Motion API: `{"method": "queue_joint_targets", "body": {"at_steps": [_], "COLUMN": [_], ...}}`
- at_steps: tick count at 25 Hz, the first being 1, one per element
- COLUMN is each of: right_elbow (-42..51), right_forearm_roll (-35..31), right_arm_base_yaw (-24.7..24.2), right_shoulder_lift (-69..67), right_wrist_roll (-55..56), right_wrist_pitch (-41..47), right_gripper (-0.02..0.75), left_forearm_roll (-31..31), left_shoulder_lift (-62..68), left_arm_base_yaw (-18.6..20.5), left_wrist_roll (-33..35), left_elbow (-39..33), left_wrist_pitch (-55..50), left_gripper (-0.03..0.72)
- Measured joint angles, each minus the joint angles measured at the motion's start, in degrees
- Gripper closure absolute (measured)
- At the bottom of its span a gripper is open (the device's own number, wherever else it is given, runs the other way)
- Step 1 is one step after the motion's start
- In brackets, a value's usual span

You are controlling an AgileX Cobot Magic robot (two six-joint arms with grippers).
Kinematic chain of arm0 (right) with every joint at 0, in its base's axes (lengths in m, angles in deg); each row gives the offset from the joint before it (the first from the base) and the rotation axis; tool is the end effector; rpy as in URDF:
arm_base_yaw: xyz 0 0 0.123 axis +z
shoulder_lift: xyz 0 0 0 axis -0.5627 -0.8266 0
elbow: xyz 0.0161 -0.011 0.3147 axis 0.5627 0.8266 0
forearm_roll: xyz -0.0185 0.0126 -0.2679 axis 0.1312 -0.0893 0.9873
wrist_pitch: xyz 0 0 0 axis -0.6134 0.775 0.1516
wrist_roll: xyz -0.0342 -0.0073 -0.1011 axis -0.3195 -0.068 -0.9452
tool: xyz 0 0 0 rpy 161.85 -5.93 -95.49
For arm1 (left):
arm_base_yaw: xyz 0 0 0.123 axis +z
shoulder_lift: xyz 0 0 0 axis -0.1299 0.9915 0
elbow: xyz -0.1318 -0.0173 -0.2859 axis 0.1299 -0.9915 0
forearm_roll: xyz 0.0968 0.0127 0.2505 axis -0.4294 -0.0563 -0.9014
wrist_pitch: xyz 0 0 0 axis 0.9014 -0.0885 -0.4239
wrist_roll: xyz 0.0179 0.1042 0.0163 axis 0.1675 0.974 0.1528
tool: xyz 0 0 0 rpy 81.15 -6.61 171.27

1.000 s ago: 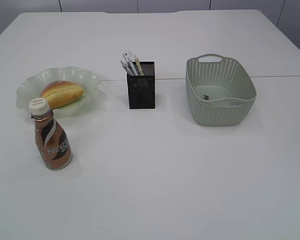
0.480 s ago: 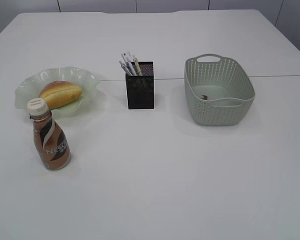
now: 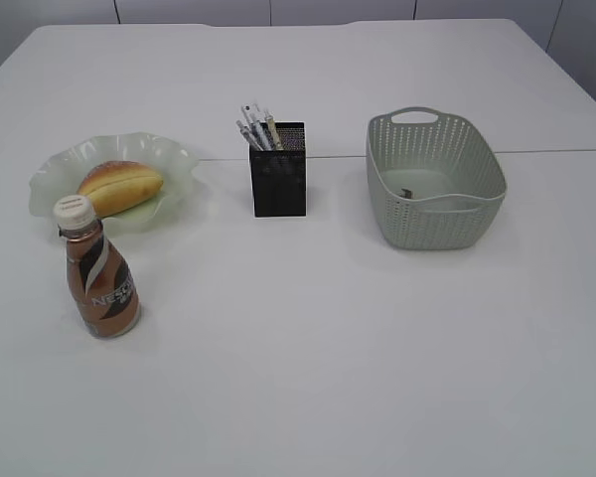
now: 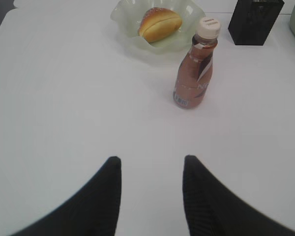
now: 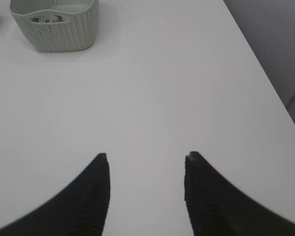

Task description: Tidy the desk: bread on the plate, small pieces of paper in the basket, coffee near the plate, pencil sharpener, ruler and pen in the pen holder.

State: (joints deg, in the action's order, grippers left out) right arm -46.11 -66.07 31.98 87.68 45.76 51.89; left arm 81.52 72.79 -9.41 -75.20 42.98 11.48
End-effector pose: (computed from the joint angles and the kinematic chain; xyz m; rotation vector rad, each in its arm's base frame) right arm -0.0144 -0.0110 0.2690 0.0899 2.1165 -0.1465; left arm -0.0096 -0.0053 0.2830 -0.0308 2.0720 -0.1328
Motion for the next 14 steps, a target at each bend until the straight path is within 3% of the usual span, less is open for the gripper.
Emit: {"method": "queue_joint_targets", "body": {"at_steps": [14], "right_elbow": [0.0], "right_forearm_roll": [0.0], "right_arm_base_yaw": [-0.1], "right_shoulder_lift": [0.0], "right_wrist_roll": [0.0], "right_wrist_pitch": [0.0], "right_gripper": [0.373], "left_forearm_roll": [0.0], "left_shoulder_lift": [0.0], "left_arm_base_yaw": [0.0], "left_wrist_roll": [0.0], "left_elbow": [0.0], "left_wrist_pitch": [0.0], "left_gripper": [0.415]}}
